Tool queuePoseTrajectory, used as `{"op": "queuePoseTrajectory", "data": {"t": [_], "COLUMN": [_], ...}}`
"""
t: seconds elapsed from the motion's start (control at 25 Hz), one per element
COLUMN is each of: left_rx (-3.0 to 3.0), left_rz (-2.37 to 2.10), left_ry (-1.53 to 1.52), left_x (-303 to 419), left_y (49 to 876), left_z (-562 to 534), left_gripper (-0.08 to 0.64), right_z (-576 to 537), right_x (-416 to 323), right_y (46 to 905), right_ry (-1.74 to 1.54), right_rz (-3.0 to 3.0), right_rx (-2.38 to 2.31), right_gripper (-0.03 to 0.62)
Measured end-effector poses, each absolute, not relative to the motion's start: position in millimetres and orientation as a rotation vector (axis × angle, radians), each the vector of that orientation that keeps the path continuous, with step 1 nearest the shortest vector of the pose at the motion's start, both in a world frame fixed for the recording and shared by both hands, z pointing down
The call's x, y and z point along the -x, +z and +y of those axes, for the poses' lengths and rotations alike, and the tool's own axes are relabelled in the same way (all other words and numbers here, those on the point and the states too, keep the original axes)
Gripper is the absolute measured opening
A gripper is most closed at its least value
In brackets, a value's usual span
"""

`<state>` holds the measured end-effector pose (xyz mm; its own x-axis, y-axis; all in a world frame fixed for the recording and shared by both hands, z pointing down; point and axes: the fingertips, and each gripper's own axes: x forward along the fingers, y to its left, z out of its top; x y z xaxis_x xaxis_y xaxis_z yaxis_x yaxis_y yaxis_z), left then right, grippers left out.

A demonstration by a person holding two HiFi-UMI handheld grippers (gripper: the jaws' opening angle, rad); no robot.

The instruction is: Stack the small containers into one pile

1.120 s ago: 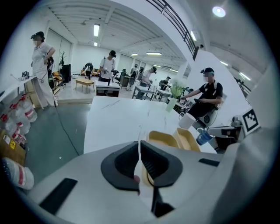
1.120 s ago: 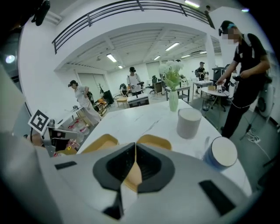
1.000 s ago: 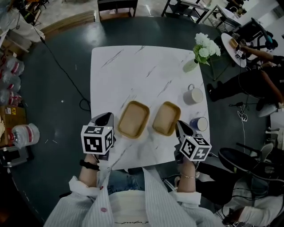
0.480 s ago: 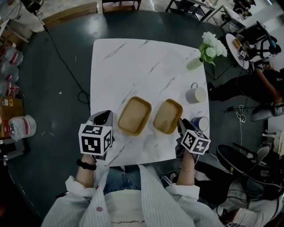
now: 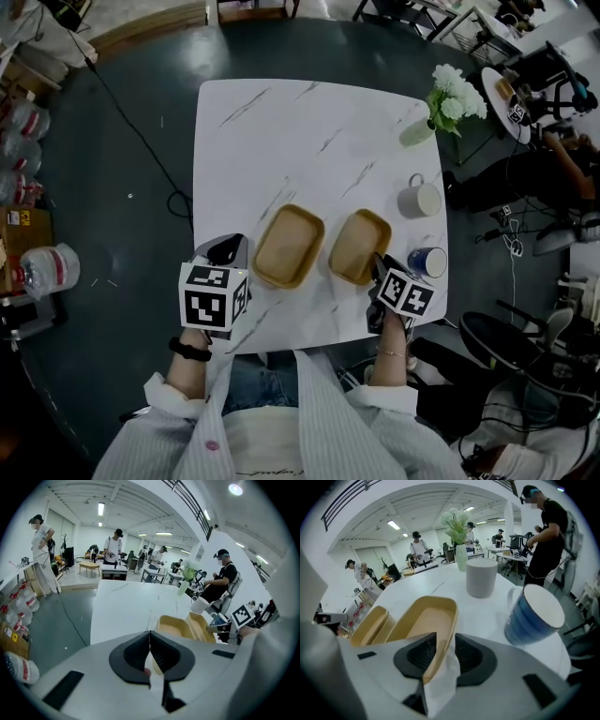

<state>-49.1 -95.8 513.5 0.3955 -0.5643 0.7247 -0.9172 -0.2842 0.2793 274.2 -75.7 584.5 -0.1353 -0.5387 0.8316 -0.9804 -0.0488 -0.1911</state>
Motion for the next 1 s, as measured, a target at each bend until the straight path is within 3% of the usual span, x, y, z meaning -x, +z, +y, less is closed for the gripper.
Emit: {"op": "queuePoseTrajectory", "data": {"t": [0.48, 1.0], "left_rx": [-1.993, -2.021], "left_rz": [-1.262, -1.246], "left_ry": [0.689, 0.733], "left_x": [43, 29], "left_y": [512, 509], "left_z": [-101, -104], "left_gripper": [0.018, 0.018], "right_z": [-78, -88], "right_x": [-277, -273], "right_y": [594, 572], "right_ry": [1.012, 0.959], "right_rz": [-1.622, -1.676], "right_rx": [-1.611, -1.63], "right_gripper": [0.037, 0.023]}}
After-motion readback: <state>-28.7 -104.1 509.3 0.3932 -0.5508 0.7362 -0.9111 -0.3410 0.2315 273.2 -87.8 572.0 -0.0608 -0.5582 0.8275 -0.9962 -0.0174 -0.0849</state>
